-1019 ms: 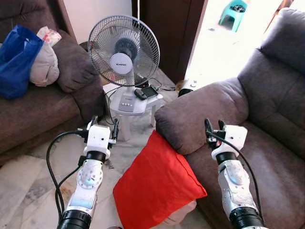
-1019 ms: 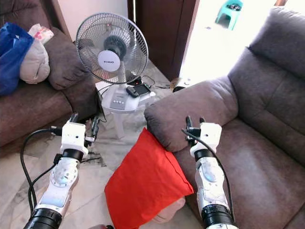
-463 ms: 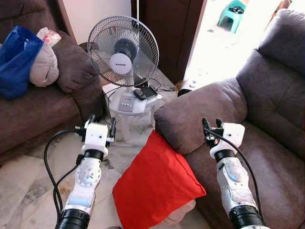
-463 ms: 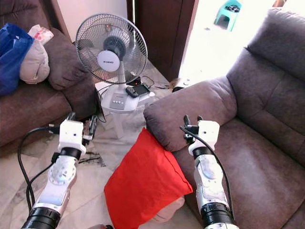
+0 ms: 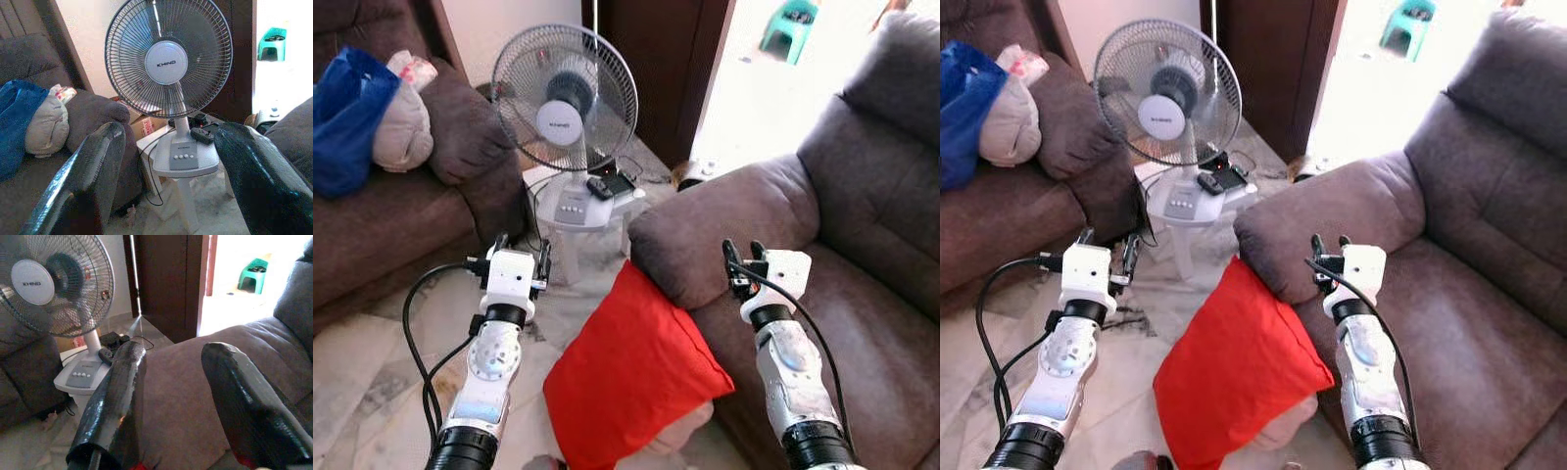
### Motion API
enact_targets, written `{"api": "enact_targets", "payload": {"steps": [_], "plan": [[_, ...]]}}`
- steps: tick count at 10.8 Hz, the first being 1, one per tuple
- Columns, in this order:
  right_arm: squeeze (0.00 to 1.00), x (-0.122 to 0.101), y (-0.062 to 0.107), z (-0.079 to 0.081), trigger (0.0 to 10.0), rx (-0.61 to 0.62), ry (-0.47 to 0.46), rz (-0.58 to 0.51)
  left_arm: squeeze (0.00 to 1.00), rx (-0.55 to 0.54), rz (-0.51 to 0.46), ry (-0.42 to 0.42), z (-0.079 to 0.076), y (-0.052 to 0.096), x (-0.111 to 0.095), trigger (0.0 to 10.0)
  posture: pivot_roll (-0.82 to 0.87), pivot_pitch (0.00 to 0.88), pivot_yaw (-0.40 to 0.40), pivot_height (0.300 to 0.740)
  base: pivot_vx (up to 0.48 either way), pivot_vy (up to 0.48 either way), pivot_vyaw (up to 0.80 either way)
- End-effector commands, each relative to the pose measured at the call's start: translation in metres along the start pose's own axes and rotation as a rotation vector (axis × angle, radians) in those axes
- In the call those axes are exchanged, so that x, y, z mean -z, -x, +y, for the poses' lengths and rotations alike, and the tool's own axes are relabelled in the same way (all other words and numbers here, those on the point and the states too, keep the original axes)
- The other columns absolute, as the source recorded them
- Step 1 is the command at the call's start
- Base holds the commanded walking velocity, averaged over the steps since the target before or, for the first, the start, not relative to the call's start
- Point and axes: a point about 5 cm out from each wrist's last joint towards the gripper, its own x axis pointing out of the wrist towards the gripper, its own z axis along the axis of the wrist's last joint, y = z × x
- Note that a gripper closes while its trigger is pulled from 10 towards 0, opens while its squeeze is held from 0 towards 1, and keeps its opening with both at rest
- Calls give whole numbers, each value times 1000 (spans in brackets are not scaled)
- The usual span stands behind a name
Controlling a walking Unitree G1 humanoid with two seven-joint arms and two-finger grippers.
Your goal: Move the pillow to the sofa from floor
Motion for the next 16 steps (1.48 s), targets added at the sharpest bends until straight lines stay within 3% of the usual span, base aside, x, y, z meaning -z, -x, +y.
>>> {"api": "enact_targets", "payload": {"steps": [1,4,16], "plan": [[0,-1,0,0,10000,-2,-6,6,0,-17,-10,6,3,-2,-3,10000,30,73,-53,690,0,0,0],[0,-2,0,1,10000,-20,-3,9,0,-15,-10,9,2,-4,-4,10000,28,76,-52,635,0,0,0],[0,3,-2,5,10000,-33,0,65,0,-22,-5,12,2,-6,-6,10000,29,77,-64,635,0,0,0]]}}
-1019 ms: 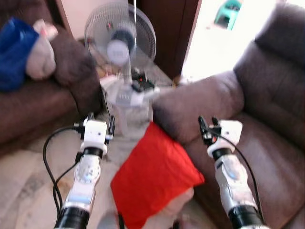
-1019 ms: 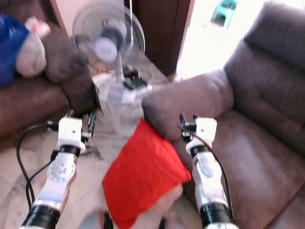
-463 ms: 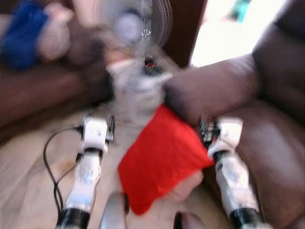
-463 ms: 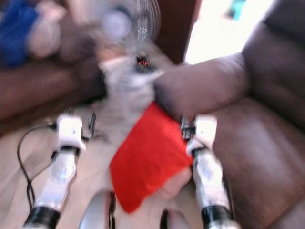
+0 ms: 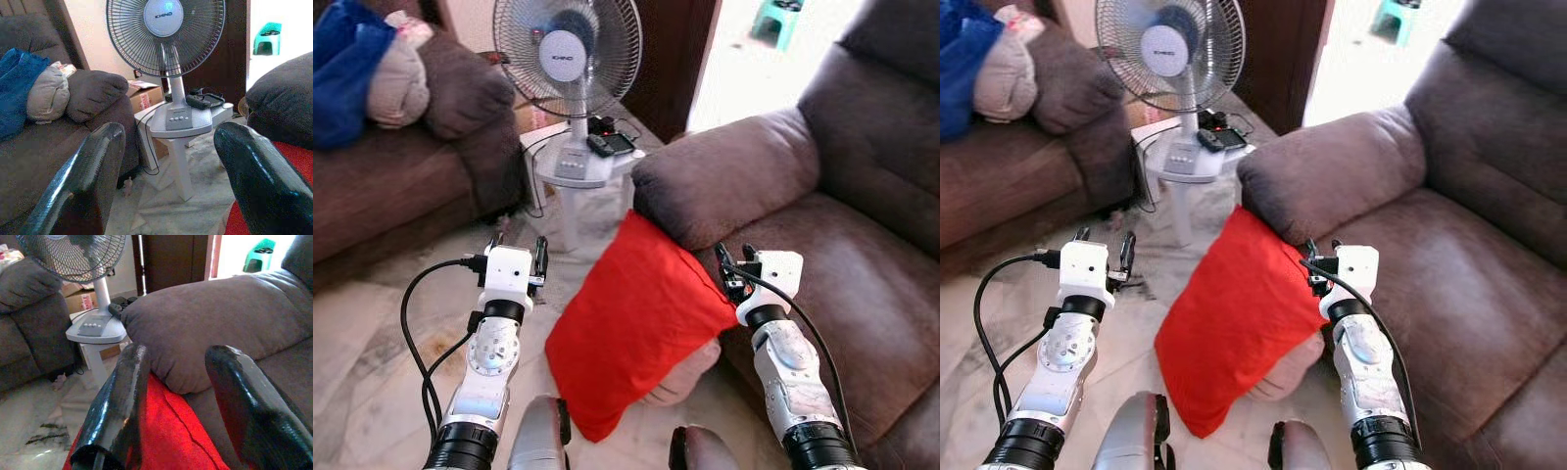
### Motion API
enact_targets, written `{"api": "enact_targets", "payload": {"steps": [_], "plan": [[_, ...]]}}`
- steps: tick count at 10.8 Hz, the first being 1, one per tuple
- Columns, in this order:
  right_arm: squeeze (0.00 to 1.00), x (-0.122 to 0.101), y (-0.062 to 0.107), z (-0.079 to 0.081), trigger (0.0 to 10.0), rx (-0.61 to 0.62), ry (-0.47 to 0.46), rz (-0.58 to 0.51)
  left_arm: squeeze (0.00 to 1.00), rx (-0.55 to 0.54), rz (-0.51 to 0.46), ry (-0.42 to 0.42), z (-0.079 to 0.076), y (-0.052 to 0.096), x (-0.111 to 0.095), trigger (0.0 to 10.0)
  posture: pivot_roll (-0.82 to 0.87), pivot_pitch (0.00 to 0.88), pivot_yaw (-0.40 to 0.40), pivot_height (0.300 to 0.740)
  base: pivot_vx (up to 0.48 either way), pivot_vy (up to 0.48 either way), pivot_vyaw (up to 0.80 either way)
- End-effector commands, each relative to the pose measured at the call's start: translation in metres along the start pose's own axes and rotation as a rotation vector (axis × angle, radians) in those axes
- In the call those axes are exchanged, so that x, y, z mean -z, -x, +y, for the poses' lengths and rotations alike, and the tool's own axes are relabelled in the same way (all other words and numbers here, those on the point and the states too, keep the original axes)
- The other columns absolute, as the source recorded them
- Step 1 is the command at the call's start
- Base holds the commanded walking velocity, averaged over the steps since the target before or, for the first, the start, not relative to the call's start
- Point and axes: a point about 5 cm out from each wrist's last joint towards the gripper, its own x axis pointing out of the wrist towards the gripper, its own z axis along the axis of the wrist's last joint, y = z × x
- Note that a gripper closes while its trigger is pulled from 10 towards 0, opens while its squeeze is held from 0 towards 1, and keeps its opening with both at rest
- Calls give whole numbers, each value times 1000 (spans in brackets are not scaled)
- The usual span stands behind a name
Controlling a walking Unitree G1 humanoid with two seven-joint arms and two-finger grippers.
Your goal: Move the pillow to the sofa from floor
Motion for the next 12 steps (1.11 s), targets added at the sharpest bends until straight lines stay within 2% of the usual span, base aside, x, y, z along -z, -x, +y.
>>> {"api": "enact_targets", "payload": {"steps": [1,3,7,12], "plan": [[0,-1,-2,0,10000,0,-5,8,0,0,-9,11,-1,-2,-4,10000,29,77,-64,617,0,0,0],[0,-1,-2,1,10000,-6,-7,5,0,0,-5,13,0,-2,-4,10000,34,80,-68,584,0,0,0],[0,2,-2,5,10000,-6,-2,19,0,44,33,16,-6,0,1,10000,36,85,-66,584,0,0,0],[0,1,-2,1,10000,9,-19,16,0,59,16,31,-9,-5,-6,10000,33,85,-66,584,0,0,0]]}}
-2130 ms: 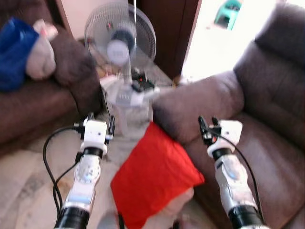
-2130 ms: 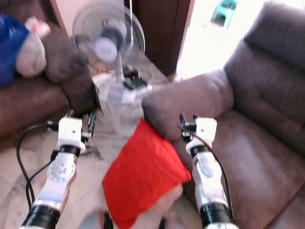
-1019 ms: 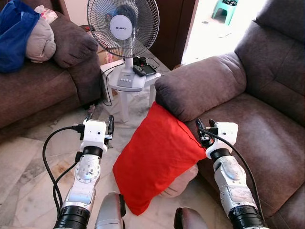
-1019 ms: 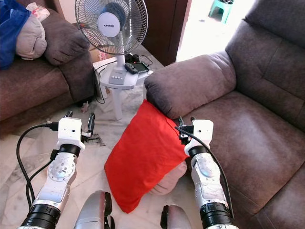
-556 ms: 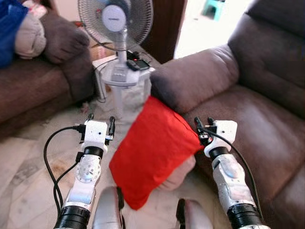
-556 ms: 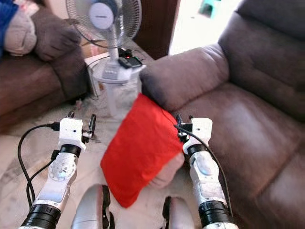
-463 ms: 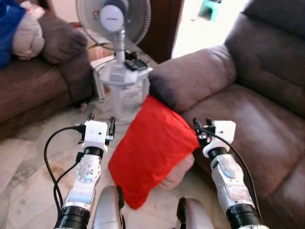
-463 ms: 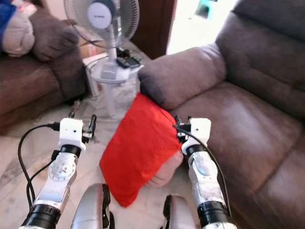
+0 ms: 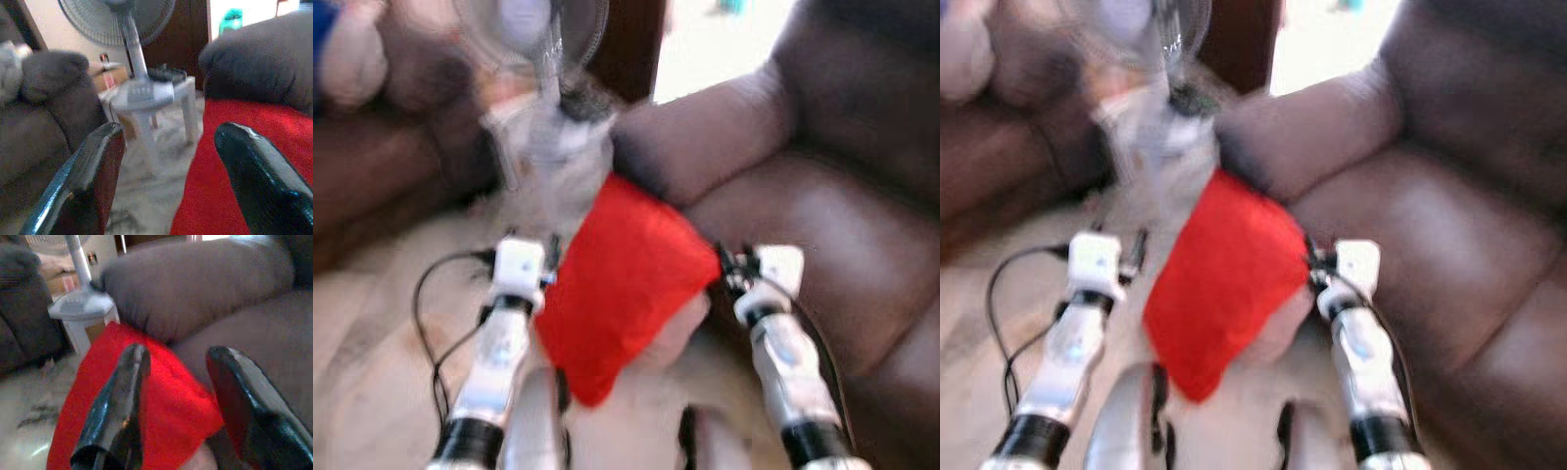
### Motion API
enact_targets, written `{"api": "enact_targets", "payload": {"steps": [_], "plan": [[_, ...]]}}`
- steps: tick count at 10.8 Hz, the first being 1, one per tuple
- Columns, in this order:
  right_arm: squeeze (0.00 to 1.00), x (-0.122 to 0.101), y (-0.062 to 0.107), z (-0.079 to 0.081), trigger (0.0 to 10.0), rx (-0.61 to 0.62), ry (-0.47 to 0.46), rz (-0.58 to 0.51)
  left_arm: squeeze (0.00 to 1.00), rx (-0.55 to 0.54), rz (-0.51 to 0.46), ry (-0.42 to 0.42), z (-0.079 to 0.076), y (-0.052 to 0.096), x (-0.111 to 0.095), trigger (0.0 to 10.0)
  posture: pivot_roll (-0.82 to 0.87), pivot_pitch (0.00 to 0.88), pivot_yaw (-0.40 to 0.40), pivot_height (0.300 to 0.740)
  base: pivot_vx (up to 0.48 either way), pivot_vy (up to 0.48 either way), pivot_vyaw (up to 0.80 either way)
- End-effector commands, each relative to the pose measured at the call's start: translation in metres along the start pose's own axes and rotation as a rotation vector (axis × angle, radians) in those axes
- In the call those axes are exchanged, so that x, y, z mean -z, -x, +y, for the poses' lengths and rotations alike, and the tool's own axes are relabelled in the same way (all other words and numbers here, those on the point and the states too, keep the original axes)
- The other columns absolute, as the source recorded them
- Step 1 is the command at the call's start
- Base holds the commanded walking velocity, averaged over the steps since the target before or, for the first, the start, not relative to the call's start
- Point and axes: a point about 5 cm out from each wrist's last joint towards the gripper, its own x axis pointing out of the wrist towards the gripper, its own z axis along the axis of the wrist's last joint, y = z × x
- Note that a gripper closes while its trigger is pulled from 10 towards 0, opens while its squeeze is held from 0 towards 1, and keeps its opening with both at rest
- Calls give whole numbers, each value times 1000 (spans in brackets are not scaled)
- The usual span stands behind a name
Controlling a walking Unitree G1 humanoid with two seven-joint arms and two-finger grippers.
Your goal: Move the pillow to the sofa from floor
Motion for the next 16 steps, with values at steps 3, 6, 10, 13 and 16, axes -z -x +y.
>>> {"api": "enact_targets", "payload": {"steps": [3,6,10,13,16], "plan": [[0,-1,-1,1,10000,-3,5,1,0,-4,-9,-7,2,-4,-5,10000,35,87,-65,584,0,0,0],[0,-1,0,1,10000,-9,20,2,0,-2,8,-10,2,-5,-3,10000,33,88,-63,584,0,0,0],[0,-3,-1,1,10000,-2,10,-11,0,1,31,-27,2,-5,-1,10000,35,91,-63,584,0,0,400],[0,-2,-1,1,10000,2,7,-10,0,1,37,-28,3,-5,-1,10000,35,93,-59,584,80,0,0],[0,-5,-2,0,10000,0,64,-21,0,-2,43,-36,4,-6,0,10000,33,94,-58,584,261,0,0]]}}
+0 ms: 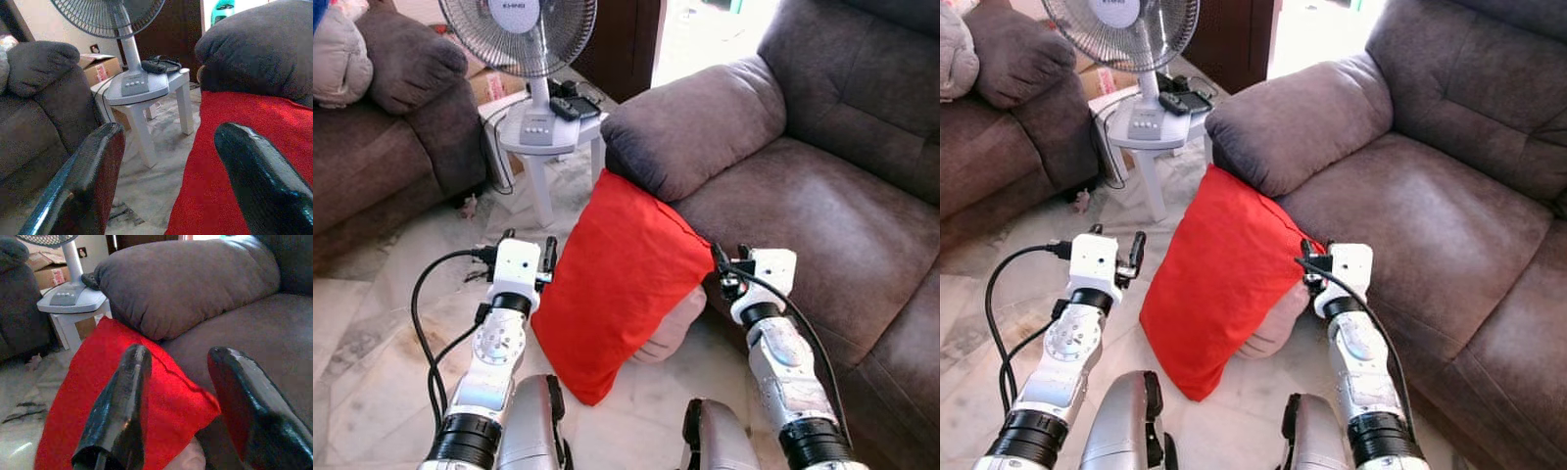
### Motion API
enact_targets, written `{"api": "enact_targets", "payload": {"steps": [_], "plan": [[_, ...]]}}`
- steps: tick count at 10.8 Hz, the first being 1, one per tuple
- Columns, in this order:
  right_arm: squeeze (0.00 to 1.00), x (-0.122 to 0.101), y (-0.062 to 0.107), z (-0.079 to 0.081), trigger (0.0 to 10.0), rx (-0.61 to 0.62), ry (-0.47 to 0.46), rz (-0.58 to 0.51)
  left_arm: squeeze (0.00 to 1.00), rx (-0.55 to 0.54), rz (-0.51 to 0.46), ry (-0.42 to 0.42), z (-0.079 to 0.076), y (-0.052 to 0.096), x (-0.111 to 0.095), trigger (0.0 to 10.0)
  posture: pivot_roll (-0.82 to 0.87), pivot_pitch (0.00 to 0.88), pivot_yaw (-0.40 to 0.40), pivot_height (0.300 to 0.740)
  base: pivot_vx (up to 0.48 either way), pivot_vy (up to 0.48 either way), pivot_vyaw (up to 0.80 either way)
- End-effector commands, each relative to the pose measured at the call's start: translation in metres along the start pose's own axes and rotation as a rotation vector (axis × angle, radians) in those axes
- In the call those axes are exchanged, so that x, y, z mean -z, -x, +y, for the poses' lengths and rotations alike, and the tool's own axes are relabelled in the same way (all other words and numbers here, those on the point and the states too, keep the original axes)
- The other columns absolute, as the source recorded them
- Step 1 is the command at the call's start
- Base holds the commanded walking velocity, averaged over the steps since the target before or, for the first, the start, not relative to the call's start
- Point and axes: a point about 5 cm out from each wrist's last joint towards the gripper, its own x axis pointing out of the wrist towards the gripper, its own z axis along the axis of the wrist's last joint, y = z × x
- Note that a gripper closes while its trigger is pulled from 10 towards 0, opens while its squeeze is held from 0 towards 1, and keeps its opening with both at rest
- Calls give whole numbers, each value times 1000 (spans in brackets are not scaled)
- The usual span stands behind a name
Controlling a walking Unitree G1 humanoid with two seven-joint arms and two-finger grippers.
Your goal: Move the pillow to the sofa from floor
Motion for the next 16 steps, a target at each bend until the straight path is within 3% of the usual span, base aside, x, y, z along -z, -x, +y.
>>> {"api": "enact_targets", "payload": {"steps": [1,2,9,12,15,16], "plan": [[0,0,0,-1,10000,12,25,-3,0,-2,5,-22,2,0,0,10000,33,94,-57,584,285,0,456],[0,-1,0,-2,10000,23,-40,-9,0,-3,2,-19,1,-1,0,10000,32,94,-57,584,292,0,0],[0,4,-1,-2,10000,31,-55,24,0,-1,8,-16,1,0,0,10000,31,99,-56,584,295,0,0],[0,5,0,-3,10000,37,-58,29,0,31,-4,-19,-2,0,-1,10000,33,101,-55,584,99,0,-523],[0,25,3,-1,10000,26,-56,155,0,36,4,-20,-4,1,0,10000,34,96,-53,584,0,0,0],[1000,35,4,-1,10000,29,-90,226,0,37,7,-20,-4,0,1,10000,34,96,-52,584,0,0,0]]}}
